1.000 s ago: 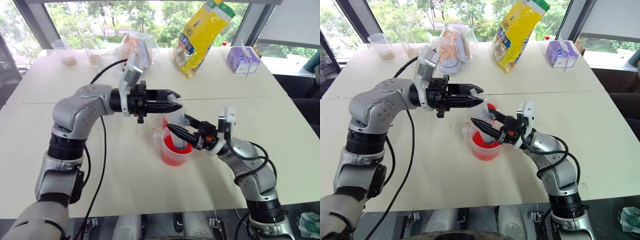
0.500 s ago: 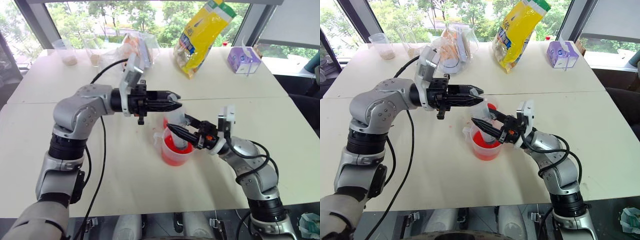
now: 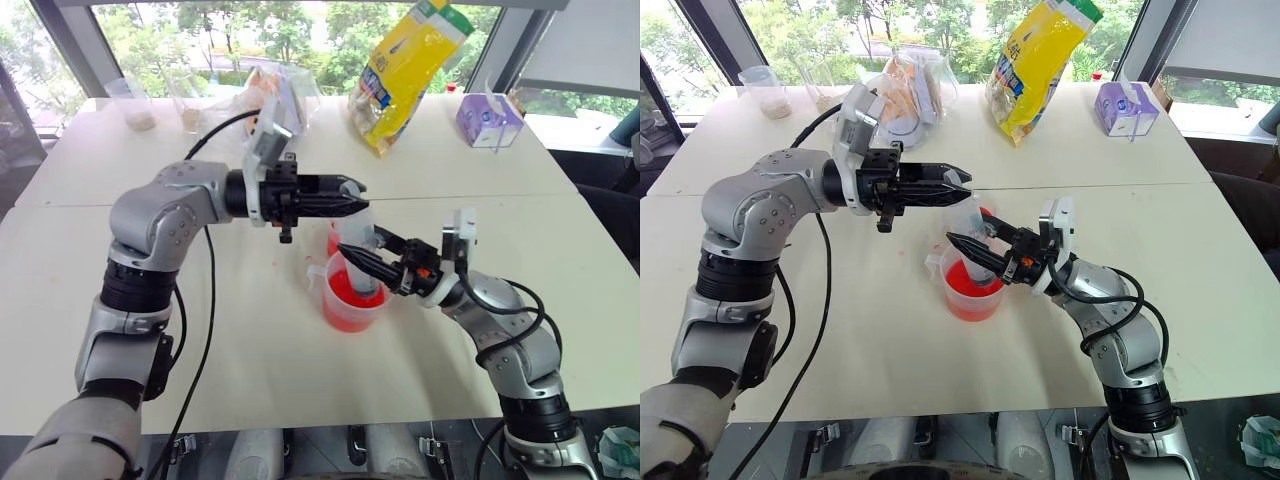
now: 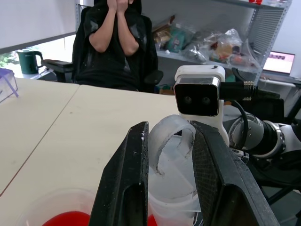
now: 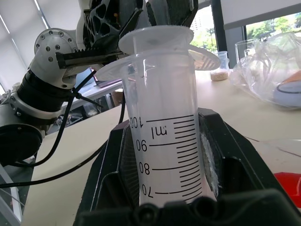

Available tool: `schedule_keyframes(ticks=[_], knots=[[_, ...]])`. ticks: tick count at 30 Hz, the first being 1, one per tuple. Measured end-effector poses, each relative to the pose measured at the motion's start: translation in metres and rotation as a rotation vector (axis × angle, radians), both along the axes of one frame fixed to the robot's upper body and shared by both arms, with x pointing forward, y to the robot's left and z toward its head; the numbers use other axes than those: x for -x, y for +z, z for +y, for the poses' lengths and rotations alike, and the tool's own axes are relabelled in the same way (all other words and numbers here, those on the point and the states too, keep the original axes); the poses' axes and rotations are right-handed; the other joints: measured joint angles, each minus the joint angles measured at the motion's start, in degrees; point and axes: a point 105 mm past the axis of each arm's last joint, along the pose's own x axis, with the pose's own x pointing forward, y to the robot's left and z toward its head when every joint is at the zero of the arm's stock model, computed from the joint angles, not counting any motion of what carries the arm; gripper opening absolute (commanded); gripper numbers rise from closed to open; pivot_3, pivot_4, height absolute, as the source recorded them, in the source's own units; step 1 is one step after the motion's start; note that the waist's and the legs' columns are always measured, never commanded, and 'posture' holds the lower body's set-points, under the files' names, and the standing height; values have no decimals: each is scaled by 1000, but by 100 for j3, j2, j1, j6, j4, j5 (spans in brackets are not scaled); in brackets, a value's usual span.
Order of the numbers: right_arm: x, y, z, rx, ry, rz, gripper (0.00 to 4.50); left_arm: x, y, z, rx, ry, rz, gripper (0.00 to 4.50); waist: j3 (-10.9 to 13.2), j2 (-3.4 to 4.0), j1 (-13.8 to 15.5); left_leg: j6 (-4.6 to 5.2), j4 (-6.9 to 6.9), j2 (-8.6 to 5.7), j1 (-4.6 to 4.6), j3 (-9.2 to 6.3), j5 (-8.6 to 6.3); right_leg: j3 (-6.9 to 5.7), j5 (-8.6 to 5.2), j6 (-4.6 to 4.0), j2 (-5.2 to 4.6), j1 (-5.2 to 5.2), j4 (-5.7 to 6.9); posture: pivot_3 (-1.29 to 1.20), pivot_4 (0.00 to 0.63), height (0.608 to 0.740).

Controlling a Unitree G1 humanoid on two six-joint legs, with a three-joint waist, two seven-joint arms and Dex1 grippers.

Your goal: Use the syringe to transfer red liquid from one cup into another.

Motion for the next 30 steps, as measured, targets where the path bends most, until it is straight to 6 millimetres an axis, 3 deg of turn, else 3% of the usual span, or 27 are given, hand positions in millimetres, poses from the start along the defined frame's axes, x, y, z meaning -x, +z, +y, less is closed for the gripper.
schedule_keyframes(ticks=[30], knots=[[2,-6,-3,-1,-6,27,1384,-3,8,-1,10,-8,-14,733,0,0,1,0,0,0,0,-1,0,0,0,0,0,0,0,0,150,740]])
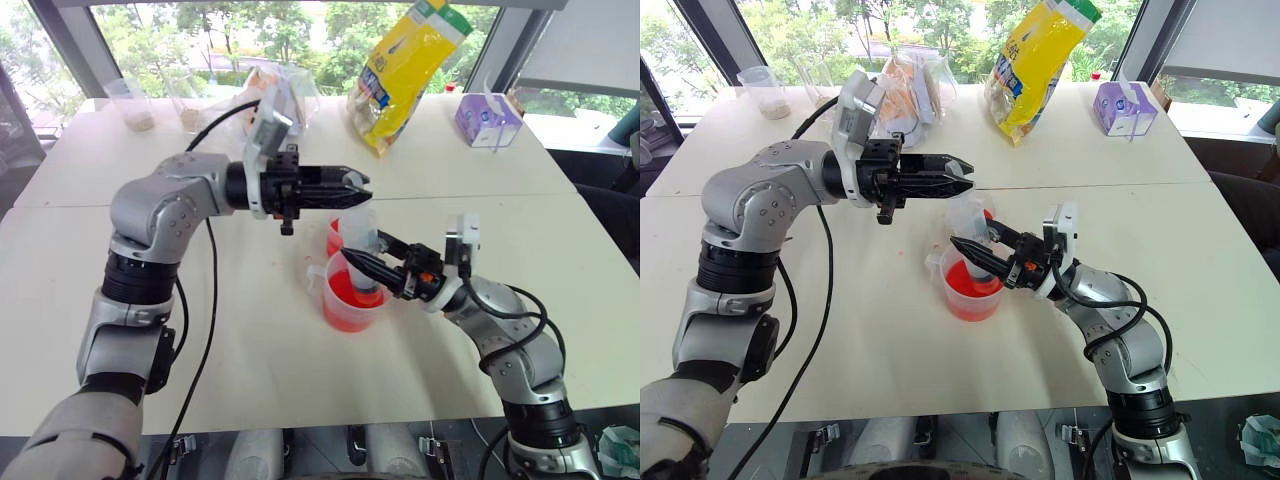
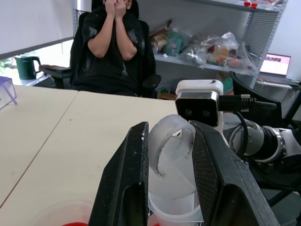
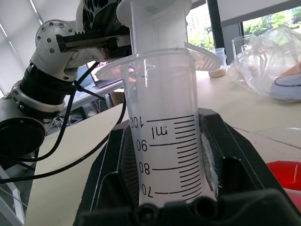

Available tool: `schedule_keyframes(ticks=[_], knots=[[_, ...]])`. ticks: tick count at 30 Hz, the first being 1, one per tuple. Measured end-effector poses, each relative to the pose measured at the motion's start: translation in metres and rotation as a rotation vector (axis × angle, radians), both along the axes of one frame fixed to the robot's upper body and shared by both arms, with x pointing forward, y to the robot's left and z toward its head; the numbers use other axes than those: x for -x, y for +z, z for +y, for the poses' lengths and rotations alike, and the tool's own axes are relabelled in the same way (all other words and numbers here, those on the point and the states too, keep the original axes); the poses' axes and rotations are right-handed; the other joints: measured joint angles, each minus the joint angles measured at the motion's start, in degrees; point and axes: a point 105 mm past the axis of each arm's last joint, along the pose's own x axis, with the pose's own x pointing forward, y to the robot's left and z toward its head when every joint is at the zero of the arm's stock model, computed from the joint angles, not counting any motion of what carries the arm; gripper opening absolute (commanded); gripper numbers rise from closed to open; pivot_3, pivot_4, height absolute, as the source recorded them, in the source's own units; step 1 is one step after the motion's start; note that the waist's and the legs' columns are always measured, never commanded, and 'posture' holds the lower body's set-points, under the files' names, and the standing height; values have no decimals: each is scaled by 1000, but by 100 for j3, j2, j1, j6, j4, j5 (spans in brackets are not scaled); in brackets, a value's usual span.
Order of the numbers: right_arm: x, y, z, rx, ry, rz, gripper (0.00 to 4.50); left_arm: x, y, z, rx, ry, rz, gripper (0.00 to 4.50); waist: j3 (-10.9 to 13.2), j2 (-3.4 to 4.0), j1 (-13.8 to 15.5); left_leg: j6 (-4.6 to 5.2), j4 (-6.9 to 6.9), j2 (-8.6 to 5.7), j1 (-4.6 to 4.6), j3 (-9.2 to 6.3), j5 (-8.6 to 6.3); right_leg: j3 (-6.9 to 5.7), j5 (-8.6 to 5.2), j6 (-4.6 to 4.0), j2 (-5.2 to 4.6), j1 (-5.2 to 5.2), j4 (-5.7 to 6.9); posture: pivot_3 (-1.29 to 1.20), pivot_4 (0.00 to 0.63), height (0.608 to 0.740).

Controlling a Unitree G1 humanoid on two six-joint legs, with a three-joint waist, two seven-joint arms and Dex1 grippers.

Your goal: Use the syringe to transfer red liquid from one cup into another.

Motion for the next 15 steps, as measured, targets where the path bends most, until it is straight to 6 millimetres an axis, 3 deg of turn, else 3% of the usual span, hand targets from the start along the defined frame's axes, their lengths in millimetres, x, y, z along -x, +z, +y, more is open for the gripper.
schedule_keyframes(ticks=[15], knots=[[0,0,0,1,-1,-1,1384,0,3,0,6,1,-12,733,0,0,1,0,0,0,0,0,0,0,0,0,0,0,0,0,150,740]])
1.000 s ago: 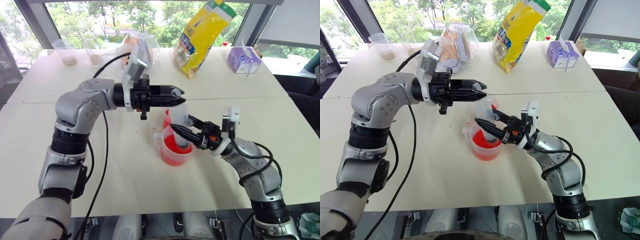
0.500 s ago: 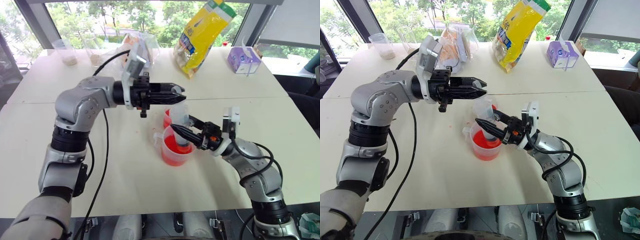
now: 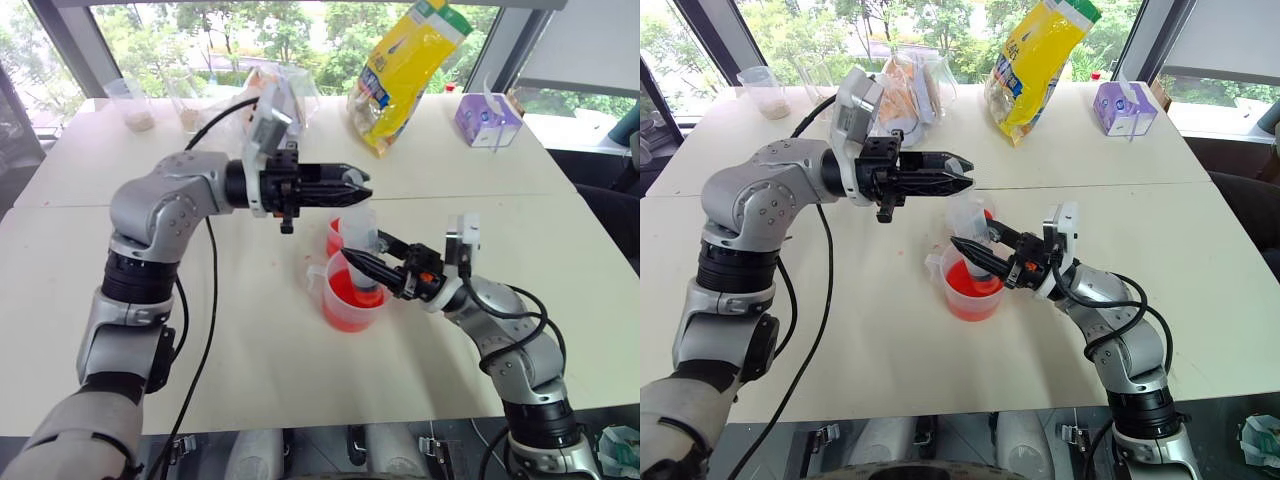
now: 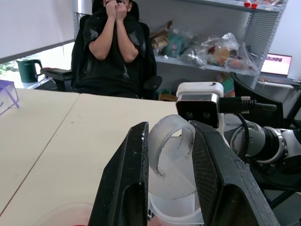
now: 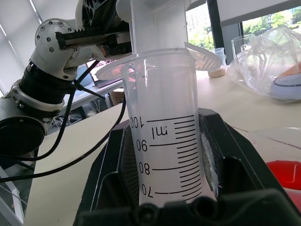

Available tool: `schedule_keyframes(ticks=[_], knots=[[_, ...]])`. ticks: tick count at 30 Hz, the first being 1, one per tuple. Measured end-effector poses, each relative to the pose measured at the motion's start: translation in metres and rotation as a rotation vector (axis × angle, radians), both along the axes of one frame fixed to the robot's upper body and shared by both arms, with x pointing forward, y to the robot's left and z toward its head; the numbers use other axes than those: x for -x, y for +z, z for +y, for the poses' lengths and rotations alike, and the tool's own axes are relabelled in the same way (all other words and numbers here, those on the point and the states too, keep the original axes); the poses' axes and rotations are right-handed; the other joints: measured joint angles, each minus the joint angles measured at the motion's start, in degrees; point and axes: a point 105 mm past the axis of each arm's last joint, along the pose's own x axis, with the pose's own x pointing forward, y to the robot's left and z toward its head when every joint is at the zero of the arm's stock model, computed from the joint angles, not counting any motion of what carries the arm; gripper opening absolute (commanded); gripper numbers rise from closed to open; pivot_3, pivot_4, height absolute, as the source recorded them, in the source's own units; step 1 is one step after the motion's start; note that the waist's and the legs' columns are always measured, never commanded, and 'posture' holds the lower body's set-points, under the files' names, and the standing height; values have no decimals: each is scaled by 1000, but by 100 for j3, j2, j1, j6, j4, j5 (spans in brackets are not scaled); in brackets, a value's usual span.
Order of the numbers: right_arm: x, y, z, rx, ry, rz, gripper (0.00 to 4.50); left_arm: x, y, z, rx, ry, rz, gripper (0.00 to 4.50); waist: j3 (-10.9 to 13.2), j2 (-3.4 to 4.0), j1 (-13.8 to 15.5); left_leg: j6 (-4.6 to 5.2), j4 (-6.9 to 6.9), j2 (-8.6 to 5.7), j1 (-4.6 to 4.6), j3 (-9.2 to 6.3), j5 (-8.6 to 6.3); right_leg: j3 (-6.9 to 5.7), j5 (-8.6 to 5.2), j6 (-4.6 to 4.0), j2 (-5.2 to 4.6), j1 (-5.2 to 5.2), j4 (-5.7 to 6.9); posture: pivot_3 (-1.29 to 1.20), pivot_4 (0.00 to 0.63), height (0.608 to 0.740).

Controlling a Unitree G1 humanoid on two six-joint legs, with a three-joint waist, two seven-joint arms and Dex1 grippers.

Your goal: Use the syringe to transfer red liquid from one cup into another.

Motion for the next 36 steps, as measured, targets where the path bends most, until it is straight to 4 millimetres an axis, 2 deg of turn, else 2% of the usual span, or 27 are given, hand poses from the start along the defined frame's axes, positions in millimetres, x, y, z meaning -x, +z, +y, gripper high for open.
schedule_keyframes(ticks=[7,9,10,11,13,14,15,22,31,33,36], knots=[[0,1,0,5,1,-2,1384,0,0,0,0,1,0,733,0,0,0,0,0,0,0,0,0,0,0,0,0,0,0,0,150,740],[-1,2,1,6,4,-3,1384,0,0,2,-5,6,0,1753,0,0,-5,0,0,0,0,0,0,0,0,0,0,0,0,0,150,740],[-1,2,2,10,9,1,1384,-1,0,3,-8,14,-3,2087,0,0,-9,0,0,0,0,0,0,0,0,0,0,0,0,0,150,740],[-1,3,2,17,15,2,1384,-3,0,7,-16,31,-8,2661,0,0,-23,0,0,2,0,-1,0,0,0,0,1,0,0,0,150,740],[0,5,5,19,33,7,1384,-4,1,9,-16,46,-11,3449,0,0,-20,0,0,2,0,-3,0,-1,0,0,1,0,1,0,150,740],[1,6,6,18,41,10,1384,-4,2,10,-12,52,-11,4076,0,0,-17,0,0,2,0,-3,0,-1,0,0,1,0,0,0,150,740],[1,6,7,18,45,11,1384,-5,2,11,-10,58,-11,4451,0,0,-16,0,0,2,0,-2,0,-1,0,0,1,0,0,0,150,740],[-2,17,9,-8,50,13,1384,-7,-5,21,-42,106,-13,4451,0,0,-5,0,1,1,-1,-1,0,-1,0,0,-1,0,0,0,150,740],[-6,43,1,-69,28,-36,1384,-12,-5,54,-45,223,-9,4451,0,0,-16,0,1,3,-1,-2,0,-1,0,0,-1,0,0,0,150,740],[-10,58,2,-94,36,-54,1384,-14,-4,64,-37,263,-5,4451,1,1,-17,0,2,3,-2,0,0,-1,0,0,-2,-1,1,0,150,740],[-20,104,-5,-160,24,-165,1384,-16,-2,75,-18,317,-6,4451,1,2,-57,0,2,4,1,-1,1,0,1,-1,-1,-1,2,0,150,740]])
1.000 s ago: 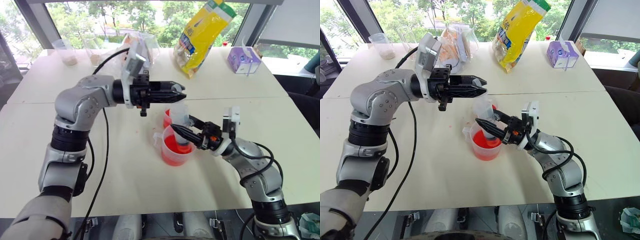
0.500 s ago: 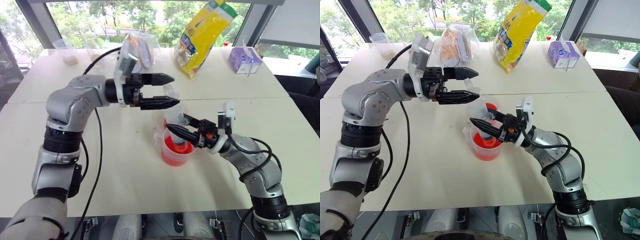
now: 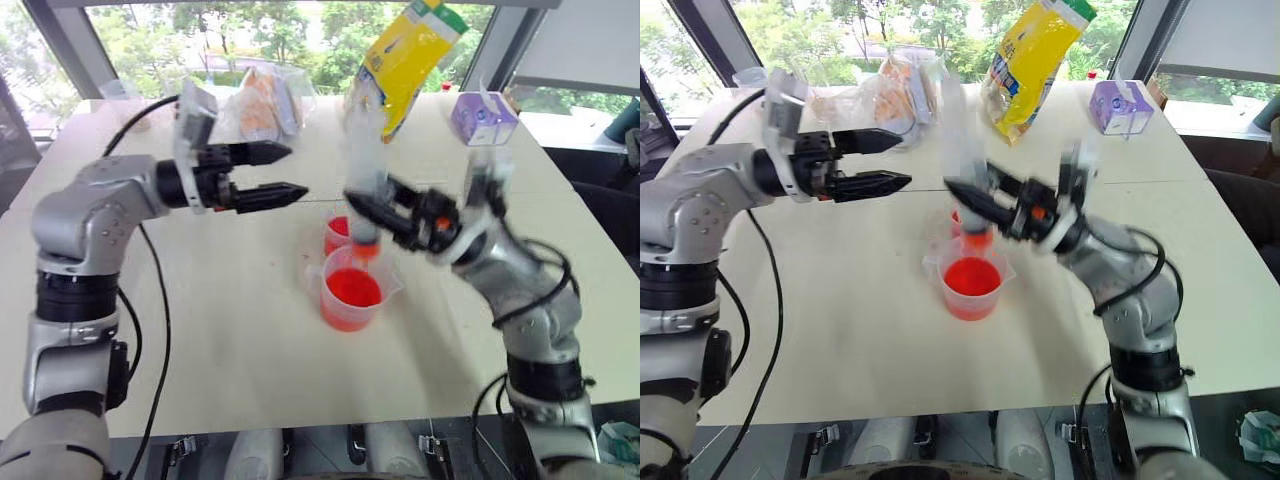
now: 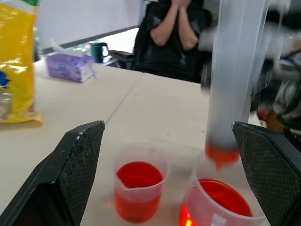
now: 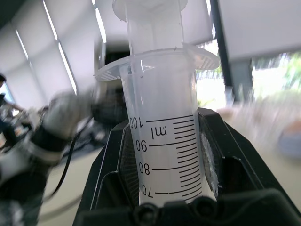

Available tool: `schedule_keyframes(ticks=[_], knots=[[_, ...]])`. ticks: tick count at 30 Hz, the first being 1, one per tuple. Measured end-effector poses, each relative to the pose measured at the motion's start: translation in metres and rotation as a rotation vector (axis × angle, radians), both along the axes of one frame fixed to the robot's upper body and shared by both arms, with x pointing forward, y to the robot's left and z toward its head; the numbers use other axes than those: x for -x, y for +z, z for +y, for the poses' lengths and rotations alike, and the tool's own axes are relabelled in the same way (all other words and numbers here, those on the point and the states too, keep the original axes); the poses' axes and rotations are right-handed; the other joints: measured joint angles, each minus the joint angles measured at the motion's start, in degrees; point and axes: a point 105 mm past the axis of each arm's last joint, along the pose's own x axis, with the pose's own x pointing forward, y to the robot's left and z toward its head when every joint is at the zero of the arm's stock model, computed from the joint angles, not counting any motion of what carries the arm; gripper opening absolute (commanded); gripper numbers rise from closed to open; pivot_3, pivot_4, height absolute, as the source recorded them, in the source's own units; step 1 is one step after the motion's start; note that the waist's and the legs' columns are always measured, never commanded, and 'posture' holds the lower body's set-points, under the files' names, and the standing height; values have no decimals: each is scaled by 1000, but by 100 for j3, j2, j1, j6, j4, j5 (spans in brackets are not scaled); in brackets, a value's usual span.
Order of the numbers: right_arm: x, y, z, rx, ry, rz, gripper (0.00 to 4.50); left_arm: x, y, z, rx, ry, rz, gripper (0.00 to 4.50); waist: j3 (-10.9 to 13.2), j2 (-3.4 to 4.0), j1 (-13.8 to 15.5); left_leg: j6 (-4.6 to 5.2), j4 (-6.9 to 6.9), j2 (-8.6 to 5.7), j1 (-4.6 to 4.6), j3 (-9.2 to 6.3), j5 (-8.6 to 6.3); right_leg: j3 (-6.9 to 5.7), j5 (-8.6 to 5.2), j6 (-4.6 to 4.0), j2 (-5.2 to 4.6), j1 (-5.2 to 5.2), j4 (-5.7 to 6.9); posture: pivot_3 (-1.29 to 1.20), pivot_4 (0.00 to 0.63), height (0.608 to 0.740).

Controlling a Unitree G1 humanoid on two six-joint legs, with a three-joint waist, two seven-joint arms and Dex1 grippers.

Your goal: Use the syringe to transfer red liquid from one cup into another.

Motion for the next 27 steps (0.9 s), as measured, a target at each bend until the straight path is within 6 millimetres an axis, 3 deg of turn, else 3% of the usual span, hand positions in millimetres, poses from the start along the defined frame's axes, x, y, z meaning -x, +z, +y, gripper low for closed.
schedule_keyframes(ticks=[2,8,13,16,21,27], knots=[[-7,14,-3,-31,-1,-23,1384,-1,-1,1,3,7,4,4451,0,0,25,0,-1,1,-1,-4,0,-5,0,0,0,1,0,0,150,740],[-56,12,-13,-74,-71,10,1384,2,-3,-3,9,8,-6,4451,0,0,20,0,-1,-3,-4,5,0,-2,1,1,-5,0,-2,0,150,740],[-82,-21,-6,-71,-102,49,1384,0,-2,-7,36,10,-16,4451,1,1,-6,0,-5,-1,-6,4,0,-4,1,1,-4,-3,0,0,150,740],[-86,-34,-1,-55,-100,59,1384,-2,5,-11,50,16,-36,4451,1,2,-49,0,-5,-2,-9,4,0,-4,1,1,-6,-4,-1,0,150,740],[-84,-37,3,-55,-89,51,1384,-13,28,-22,101,31,-114,4451,1,2,-55,-2,-5,-2,-6,2,1,-5,1,1,-6,-3,3,0,150,740],[-80,-53,11,-32,-68,79,1384,-38,47,-53,181,42,-149,4451,1,2,-57,-3,-4,-6,-7,5,2,-5,3,3,-7,-3,2,0,150,740]])
